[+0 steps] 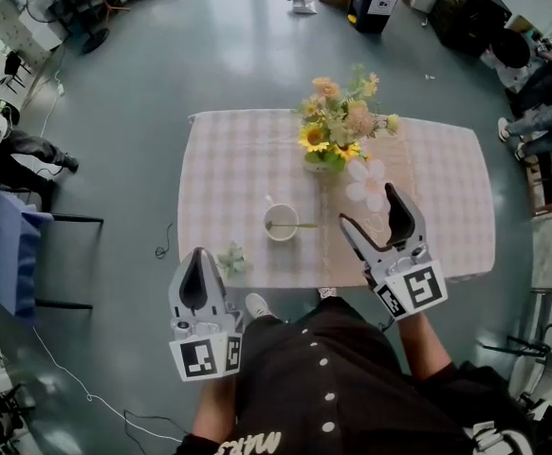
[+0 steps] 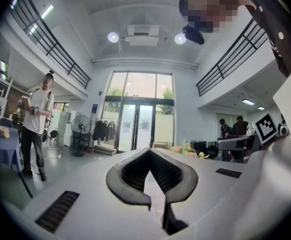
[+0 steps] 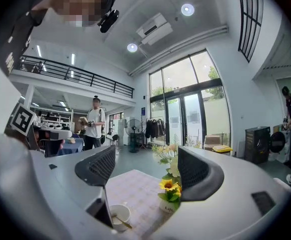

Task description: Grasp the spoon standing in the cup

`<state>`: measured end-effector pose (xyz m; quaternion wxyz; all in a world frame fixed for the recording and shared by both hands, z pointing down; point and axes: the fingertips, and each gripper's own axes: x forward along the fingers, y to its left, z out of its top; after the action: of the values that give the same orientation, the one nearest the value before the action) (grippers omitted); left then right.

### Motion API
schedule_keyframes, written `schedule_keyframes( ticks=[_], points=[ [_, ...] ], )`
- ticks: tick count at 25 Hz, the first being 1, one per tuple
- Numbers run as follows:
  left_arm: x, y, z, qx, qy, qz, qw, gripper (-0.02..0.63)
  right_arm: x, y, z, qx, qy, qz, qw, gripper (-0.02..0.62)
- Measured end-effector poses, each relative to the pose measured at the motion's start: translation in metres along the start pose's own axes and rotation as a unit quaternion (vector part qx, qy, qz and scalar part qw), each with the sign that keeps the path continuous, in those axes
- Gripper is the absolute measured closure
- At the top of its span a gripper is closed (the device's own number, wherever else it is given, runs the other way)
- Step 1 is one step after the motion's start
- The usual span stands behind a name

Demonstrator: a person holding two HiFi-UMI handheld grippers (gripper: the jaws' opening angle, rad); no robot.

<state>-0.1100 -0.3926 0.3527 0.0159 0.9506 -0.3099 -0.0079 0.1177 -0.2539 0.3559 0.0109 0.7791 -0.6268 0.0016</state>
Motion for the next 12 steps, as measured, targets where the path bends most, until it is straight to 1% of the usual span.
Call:
schedule_keyframes(
  ticks=[3, 5, 7, 9, 12],
  points=[
    [0.003, -0.007, -0.002, -0.001, 0.005, -0.010, 0.9999, 0.589, -0.004, -0.001, -0.009, -0.003, 0.015, 0.000, 1.000, 0.222],
    [0.003, -0.009, -0.004, 0.006, 0.008, -0.012, 0.9999, 0.589, -0.003, 0.002, -0.018, -0.015, 0.028, 0.007, 0.999, 0.222],
    [0.001, -0.011, -0.007, 0.012, 0.011, -0.015, 0.9998, 0.589, 0.000, 0.009, -0.028, -0.036, 0.041, 0.020, 0.998, 0.222],
    [-0.002, -0.011, -0.010, 0.010, 0.017, -0.014, 0.9997, 0.589, 0.003, 0.016, -0.040, -0.058, 0.058, 0.038, 0.996, 0.223],
    [-0.003, -0.009, -0.015, 0.009, 0.023, -0.010, 0.9997, 0.589, 0.012, 0.027, -0.060, -0.113, 0.076, 0.076, 0.988, 0.223]
  ],
)
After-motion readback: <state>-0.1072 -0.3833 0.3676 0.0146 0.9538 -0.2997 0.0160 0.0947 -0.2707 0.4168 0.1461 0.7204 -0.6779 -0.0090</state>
